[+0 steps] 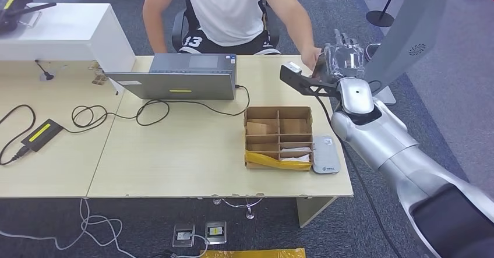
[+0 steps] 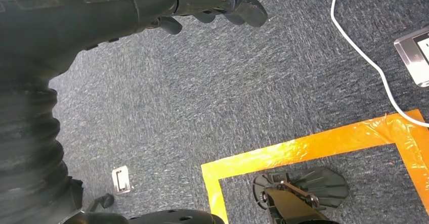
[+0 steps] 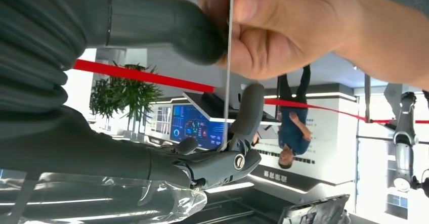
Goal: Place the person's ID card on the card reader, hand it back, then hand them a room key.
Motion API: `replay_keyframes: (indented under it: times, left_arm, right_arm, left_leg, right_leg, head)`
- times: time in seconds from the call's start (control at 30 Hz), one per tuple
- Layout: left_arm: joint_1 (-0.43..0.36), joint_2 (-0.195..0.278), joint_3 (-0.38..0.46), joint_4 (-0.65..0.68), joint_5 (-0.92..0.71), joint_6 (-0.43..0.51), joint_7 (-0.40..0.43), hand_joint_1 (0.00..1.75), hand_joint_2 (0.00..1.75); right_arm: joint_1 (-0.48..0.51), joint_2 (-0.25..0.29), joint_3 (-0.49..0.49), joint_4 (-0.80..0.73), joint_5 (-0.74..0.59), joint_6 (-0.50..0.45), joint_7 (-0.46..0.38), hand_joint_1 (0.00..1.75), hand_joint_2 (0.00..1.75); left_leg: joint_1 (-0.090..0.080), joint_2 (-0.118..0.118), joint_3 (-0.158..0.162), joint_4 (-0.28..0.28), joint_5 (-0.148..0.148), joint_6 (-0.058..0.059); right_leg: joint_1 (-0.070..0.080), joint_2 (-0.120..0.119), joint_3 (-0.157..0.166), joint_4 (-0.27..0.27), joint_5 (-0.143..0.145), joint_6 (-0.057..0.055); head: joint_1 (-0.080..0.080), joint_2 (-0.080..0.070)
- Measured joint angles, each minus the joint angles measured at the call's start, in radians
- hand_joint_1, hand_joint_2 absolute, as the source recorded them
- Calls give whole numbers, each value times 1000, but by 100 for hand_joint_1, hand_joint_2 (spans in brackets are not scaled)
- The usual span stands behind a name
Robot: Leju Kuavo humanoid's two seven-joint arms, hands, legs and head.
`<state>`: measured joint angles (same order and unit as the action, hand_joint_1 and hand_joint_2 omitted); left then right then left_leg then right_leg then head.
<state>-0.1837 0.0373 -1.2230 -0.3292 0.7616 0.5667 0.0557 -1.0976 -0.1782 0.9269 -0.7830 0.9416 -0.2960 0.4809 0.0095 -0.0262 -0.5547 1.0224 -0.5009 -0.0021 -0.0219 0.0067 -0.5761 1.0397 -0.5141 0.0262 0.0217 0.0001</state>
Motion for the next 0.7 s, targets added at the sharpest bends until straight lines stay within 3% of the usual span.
replay_keyframes:
  times: [0.37,0.7]
  left_arm:
    - [0,3,0,0,-22,-16,3,0,175]
    - [17,6,0,0,-13,4,3,0,175]
  right_arm:
    - [1,-15,31,21,-7,-114,15,0,175]
    - [42,-166,19,-225,225,-183,122,0,175]
  left_leg:
    - [0,0,0,0,0,0]
    - [0,1,1,1,0,0]
  right_leg:
    - [0,0,0,0,0,0]
    - [0,1,0,-1,0,0]
  head:
    - [0,0]
    - [0,0]
